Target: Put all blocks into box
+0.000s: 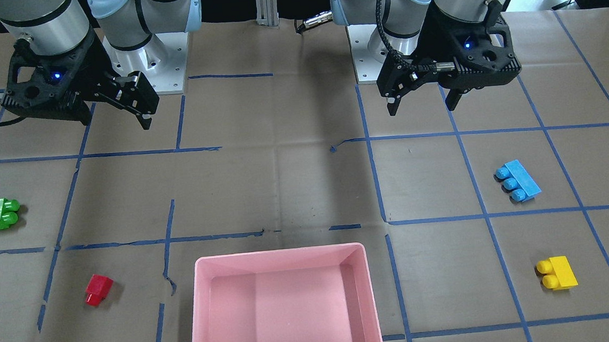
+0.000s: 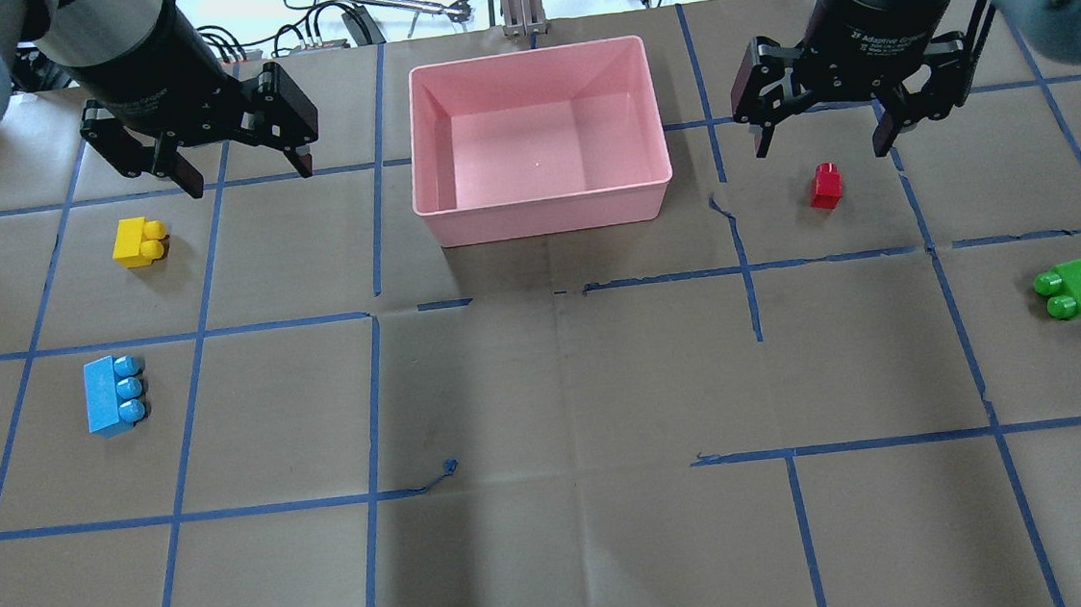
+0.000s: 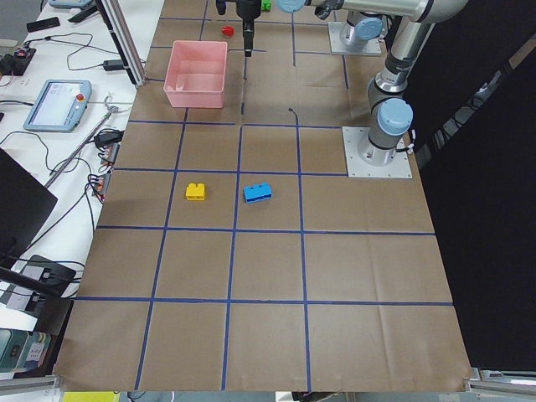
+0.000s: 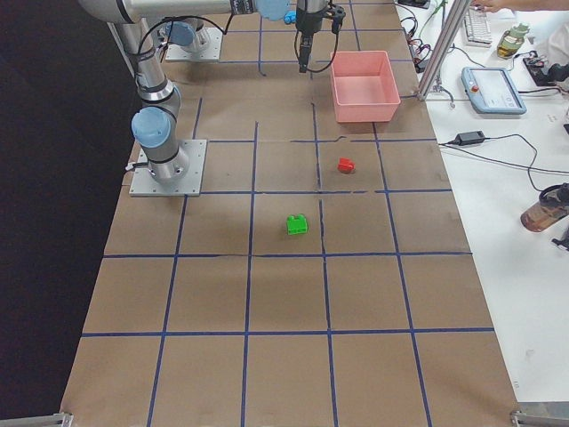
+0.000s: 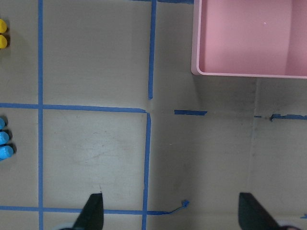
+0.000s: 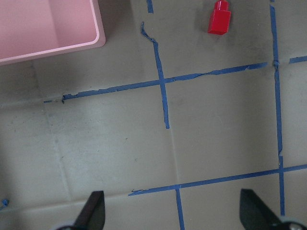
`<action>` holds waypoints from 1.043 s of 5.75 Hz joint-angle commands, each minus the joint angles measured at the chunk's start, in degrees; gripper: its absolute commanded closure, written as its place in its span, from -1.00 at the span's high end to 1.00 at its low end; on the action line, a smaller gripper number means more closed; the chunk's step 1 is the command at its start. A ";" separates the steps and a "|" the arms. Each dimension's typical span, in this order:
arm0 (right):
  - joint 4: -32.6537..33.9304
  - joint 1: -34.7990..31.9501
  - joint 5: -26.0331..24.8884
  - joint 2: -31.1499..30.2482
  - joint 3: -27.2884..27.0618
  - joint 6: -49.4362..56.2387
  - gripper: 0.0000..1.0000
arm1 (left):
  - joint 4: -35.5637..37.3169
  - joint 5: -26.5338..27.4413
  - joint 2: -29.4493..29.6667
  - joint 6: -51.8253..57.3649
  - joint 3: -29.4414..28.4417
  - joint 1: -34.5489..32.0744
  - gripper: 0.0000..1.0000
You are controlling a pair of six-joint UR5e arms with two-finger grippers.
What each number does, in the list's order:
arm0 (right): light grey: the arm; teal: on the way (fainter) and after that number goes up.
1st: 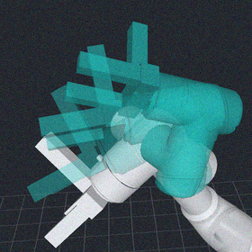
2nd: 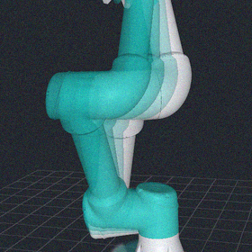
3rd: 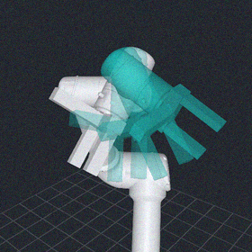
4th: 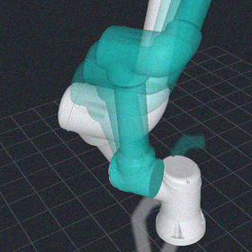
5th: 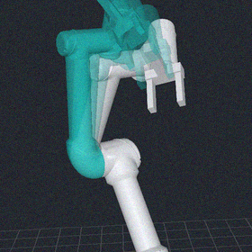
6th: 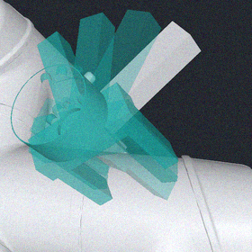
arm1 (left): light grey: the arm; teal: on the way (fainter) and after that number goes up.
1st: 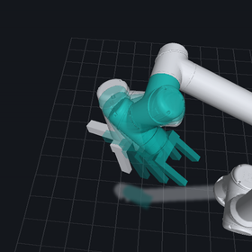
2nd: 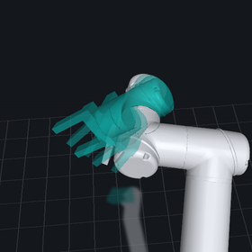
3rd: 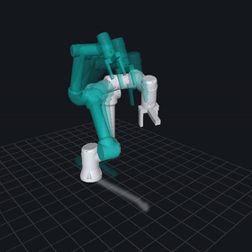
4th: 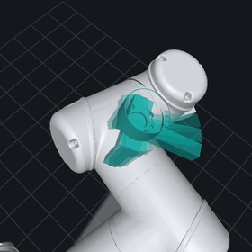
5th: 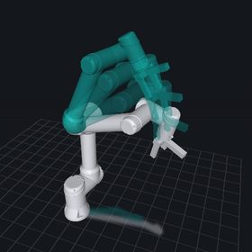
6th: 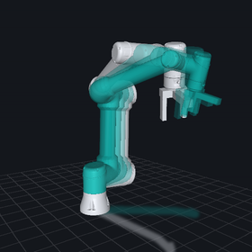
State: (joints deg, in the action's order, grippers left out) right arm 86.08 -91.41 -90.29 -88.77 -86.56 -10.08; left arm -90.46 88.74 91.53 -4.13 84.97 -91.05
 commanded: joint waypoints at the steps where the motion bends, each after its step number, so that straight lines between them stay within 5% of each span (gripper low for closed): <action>1: 0.06 0.00 -0.15 0.00 -0.01 0.06 0.99 | 0.02 -0.06 0.05 0.00 -0.15 0.00 0.99; 6: 0.75 1.40 -0.41 0.61 -0.01 3.11 0.99 | -0.06 0.38 0.22 0.70 0.90 1.39 0.99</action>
State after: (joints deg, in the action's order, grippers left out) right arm 86.13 -90.87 -90.71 -88.41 -86.60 -8.92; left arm -90.49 88.98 91.60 -3.75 85.70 -90.44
